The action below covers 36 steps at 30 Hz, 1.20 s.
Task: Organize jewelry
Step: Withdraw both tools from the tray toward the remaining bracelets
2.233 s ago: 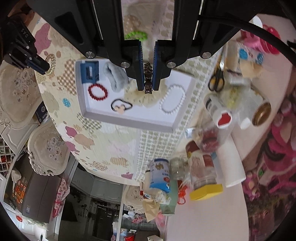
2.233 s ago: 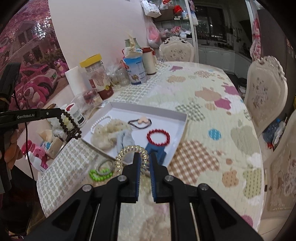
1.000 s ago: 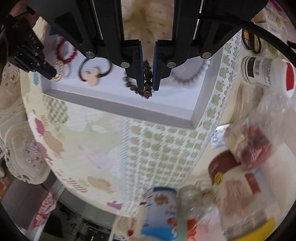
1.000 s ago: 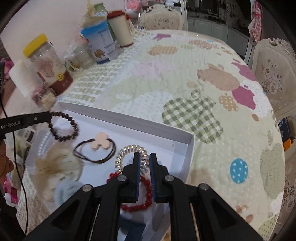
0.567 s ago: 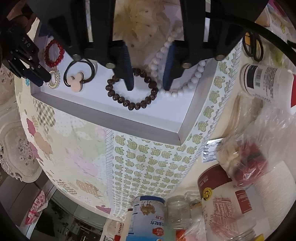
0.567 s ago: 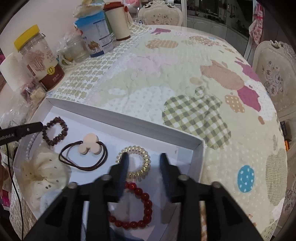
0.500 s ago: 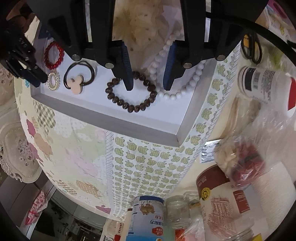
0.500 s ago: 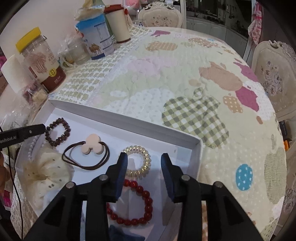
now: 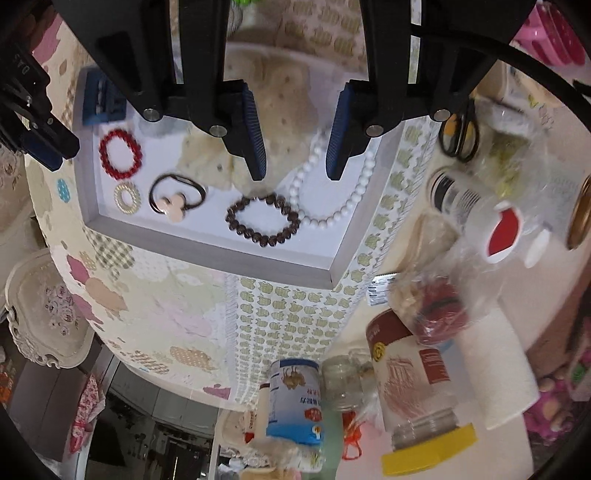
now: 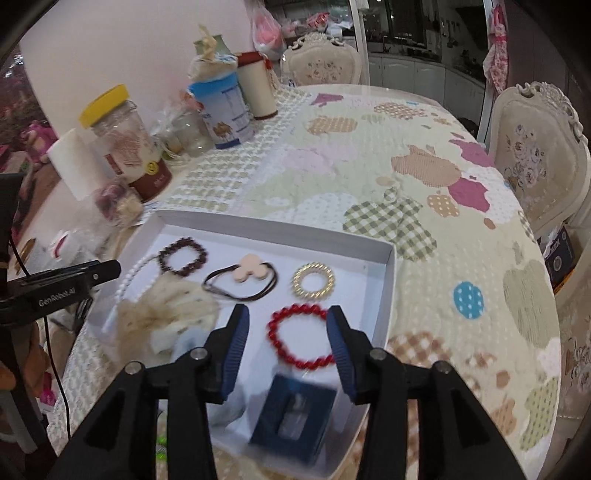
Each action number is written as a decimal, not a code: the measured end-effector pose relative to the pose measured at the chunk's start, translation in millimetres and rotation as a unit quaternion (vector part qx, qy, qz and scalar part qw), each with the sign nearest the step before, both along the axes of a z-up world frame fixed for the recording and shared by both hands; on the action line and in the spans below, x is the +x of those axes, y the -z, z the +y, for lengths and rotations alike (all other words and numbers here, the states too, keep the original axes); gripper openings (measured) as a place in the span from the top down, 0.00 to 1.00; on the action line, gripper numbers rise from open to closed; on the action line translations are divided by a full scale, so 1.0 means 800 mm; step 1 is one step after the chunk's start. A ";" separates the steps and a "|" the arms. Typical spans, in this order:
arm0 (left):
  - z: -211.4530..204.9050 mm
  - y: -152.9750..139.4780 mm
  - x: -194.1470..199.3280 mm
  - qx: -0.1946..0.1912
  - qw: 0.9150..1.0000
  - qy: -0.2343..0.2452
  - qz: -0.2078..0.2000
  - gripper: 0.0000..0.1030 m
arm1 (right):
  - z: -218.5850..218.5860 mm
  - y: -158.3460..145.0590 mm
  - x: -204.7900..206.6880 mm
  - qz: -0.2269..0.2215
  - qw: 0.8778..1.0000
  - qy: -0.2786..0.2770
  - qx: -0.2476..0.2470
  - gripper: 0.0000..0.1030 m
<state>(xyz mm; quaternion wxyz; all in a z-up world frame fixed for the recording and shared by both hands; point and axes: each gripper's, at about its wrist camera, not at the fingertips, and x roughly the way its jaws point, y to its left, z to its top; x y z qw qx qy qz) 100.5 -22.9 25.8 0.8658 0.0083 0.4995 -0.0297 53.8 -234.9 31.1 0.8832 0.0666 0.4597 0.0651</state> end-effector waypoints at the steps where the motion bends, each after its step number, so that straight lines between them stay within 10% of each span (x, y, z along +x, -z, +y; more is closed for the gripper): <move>1: 0.000 -0.002 -0.007 0.002 1.000 0.000 -0.003 0.68 | 0.002 -0.003 -0.007 -0.002 1.000 -0.001 0.000 0.55; 36: 0.030 -0.034 -0.212 -0.025 0.998 -0.057 -0.016 0.68 | 0.012 -0.057 -0.208 -0.035 0.998 -0.049 0.010 0.49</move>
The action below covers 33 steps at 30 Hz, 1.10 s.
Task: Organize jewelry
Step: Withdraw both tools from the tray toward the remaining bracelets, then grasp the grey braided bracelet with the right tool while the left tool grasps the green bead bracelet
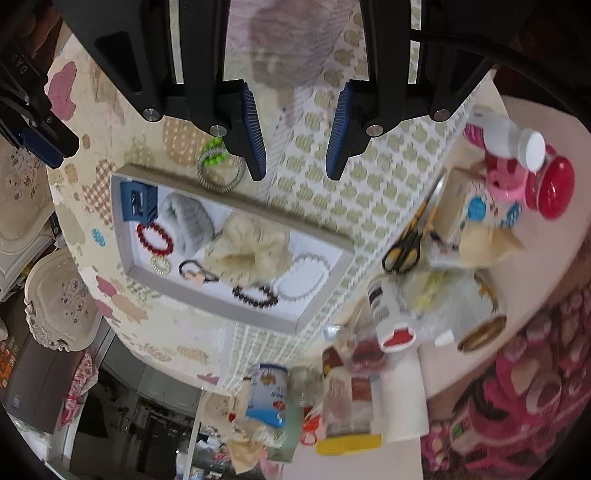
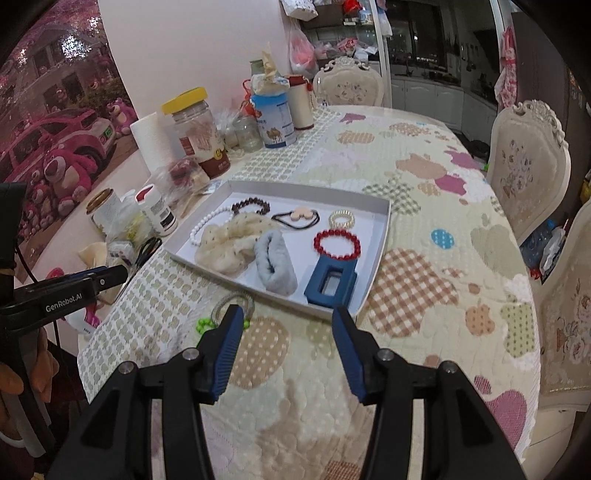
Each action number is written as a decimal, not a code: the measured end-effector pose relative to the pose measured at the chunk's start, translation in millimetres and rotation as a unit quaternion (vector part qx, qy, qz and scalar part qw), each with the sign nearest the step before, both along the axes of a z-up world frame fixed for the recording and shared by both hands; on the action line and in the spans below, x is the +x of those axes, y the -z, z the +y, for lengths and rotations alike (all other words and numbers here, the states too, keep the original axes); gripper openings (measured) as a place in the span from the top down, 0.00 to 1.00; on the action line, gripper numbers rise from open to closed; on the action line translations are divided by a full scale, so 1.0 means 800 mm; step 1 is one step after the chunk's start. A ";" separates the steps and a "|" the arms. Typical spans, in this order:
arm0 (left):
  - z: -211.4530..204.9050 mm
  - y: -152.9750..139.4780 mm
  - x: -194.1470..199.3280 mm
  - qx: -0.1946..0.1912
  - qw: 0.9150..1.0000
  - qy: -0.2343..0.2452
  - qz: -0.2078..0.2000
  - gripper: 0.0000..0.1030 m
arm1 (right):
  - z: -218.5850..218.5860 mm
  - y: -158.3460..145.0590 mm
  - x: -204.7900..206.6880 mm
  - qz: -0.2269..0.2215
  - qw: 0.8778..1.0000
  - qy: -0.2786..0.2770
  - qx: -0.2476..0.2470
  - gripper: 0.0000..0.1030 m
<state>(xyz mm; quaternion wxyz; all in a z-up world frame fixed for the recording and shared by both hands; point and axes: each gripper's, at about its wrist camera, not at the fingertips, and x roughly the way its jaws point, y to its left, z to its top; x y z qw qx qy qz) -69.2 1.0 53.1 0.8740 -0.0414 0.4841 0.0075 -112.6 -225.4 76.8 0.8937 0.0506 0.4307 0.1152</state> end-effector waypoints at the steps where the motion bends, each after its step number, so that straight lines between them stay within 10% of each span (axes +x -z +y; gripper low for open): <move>1: 0.001 0.005 -0.001 0.000 1.000 0.000 0.005 0.68 | 0.001 0.002 0.000 0.003 1.000 -0.001 0.001 0.49; 20: 0.034 0.065 0.001 -0.002 0.998 0.003 0.065 0.68 | 0.081 0.112 0.077 0.071 0.995 -0.061 0.015 0.52; 28: 0.034 0.080 0.017 -0.023 0.996 0.026 0.084 0.68 | 0.100 0.151 0.119 0.092 0.994 -0.060 -0.004 0.91; 33: 0.013 0.089 0.029 -0.051 0.993 0.057 0.091 0.61 | 0.072 0.139 0.104 0.084 0.995 -0.047 -0.004 0.93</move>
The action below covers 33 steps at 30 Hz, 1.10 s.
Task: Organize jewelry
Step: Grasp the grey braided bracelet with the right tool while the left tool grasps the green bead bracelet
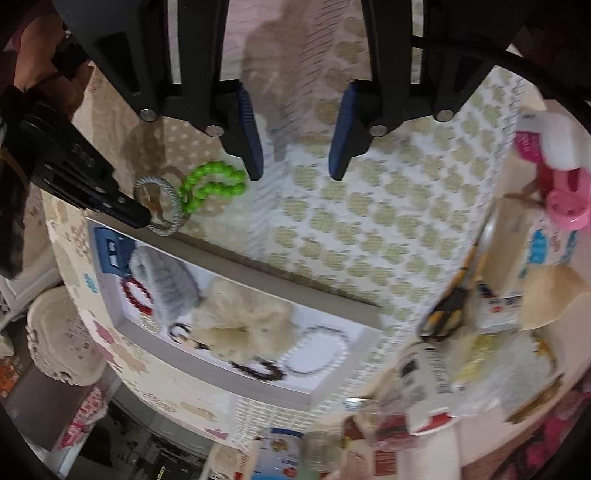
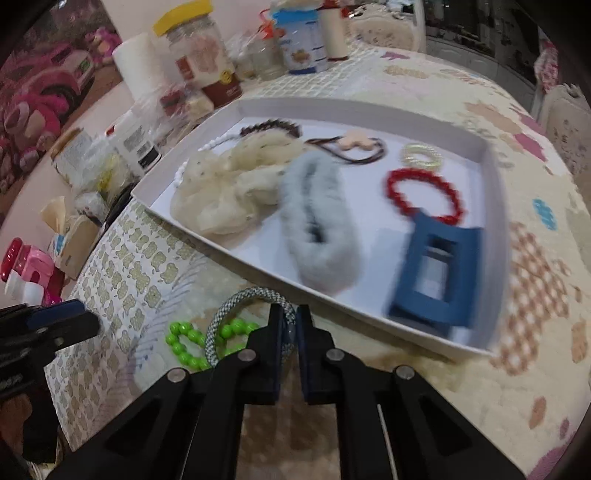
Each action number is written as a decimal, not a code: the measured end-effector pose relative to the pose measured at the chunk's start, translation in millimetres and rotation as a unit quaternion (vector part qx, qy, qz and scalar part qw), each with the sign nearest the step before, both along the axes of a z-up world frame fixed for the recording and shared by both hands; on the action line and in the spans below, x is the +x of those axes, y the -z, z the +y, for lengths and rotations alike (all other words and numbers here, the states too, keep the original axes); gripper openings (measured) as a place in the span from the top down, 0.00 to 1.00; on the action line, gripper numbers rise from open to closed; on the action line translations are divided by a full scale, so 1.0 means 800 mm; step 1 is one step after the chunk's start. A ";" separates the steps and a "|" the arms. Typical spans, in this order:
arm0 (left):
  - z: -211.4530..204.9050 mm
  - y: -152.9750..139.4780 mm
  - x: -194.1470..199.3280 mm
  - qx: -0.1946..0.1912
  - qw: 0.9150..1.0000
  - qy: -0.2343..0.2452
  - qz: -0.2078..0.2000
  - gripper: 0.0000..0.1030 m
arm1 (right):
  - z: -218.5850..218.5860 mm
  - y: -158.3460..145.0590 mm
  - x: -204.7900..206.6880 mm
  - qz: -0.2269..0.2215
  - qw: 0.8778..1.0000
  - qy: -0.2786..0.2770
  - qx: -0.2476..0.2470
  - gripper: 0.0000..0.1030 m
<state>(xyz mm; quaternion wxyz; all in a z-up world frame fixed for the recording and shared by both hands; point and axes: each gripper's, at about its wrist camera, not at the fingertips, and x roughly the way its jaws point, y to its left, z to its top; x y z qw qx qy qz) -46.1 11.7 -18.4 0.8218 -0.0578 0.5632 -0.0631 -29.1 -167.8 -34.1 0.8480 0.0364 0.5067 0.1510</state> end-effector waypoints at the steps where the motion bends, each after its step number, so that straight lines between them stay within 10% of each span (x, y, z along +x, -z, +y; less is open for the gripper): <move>1: -0.007 0.003 0.003 -0.006 1.000 0.010 0.003 0.58 | -0.010 -0.005 -0.005 -0.003 1.000 0.008 0.004 0.93; 14: -0.059 0.044 0.032 0.014 0.998 0.051 0.026 0.56 | -0.089 -0.039 -0.058 -0.011 0.997 0.066 0.038 0.93; 19: -0.061 0.044 0.039 0.021 0.998 0.053 0.016 0.92 | -0.089 -0.048 -0.064 -0.016 0.997 0.067 0.041 0.93; 33: -0.027 -0.007 0.014 -0.012 0.999 0.040 -0.014 0.92 | -0.073 -0.083 -0.075 -0.046 0.997 0.046 0.050 0.93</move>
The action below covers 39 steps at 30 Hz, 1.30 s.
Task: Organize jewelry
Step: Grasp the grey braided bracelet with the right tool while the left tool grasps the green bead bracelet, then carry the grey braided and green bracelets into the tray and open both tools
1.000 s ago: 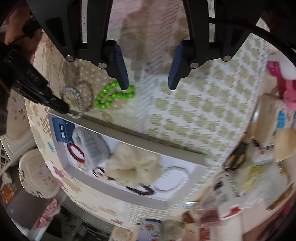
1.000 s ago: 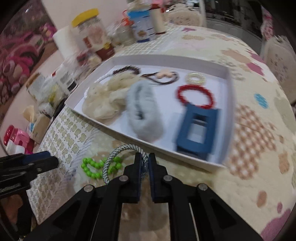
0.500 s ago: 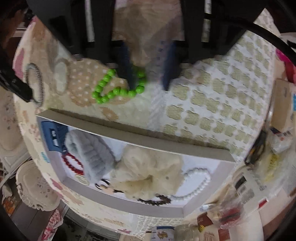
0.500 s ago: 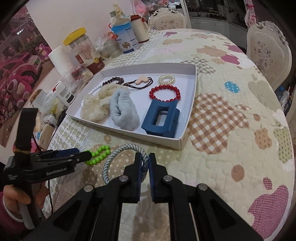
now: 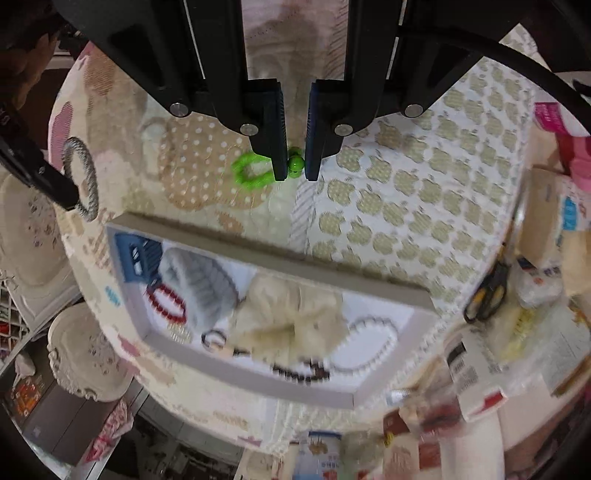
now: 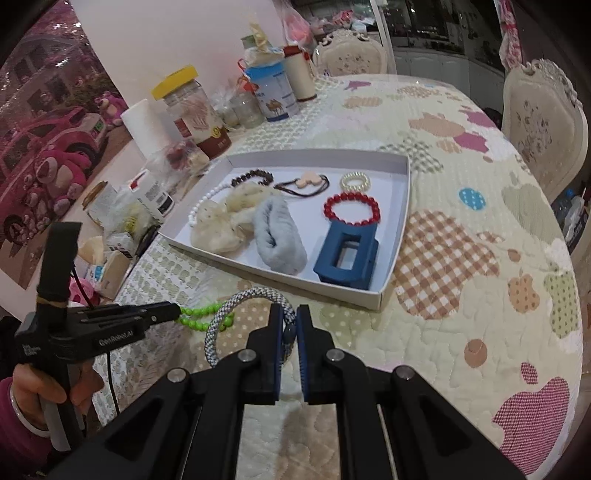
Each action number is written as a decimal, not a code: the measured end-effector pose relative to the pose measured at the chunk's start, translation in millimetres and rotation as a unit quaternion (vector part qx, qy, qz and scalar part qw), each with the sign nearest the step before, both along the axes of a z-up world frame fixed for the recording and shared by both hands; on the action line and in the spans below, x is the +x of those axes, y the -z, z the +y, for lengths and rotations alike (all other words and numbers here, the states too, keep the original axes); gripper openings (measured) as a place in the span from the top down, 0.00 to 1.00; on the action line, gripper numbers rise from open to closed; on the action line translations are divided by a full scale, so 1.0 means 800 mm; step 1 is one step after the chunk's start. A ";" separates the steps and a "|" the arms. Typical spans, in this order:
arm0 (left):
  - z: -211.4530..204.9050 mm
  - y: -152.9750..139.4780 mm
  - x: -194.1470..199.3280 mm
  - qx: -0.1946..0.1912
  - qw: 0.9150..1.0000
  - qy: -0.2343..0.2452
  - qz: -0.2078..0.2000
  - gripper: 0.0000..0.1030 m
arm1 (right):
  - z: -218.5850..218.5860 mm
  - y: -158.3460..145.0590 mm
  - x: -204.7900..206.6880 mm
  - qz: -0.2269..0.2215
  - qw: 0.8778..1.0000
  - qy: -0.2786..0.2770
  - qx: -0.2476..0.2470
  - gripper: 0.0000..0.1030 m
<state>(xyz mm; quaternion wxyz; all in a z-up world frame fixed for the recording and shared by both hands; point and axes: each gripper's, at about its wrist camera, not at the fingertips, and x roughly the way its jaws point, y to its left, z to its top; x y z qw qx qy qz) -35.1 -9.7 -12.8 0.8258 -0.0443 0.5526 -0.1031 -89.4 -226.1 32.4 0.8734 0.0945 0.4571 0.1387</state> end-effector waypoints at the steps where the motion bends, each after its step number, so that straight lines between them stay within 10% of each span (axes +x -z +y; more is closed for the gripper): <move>1: 0.000 -0.007 -0.001 0.000 1.000 -0.002 -0.005 0.92 | 0.000 -0.003 -0.001 -0.003 1.000 0.000 0.000 0.93; 18: 0.023 -0.124 0.006 0.032 0.994 -0.025 -0.105 0.92 | -0.002 -0.067 -0.011 -0.063 0.998 -0.019 0.002 0.93; 39: 0.003 -0.154 0.080 0.073 0.988 -0.006 -0.136 0.92 | -0.011 -0.091 0.044 -0.079 0.997 -0.013 -0.009 0.93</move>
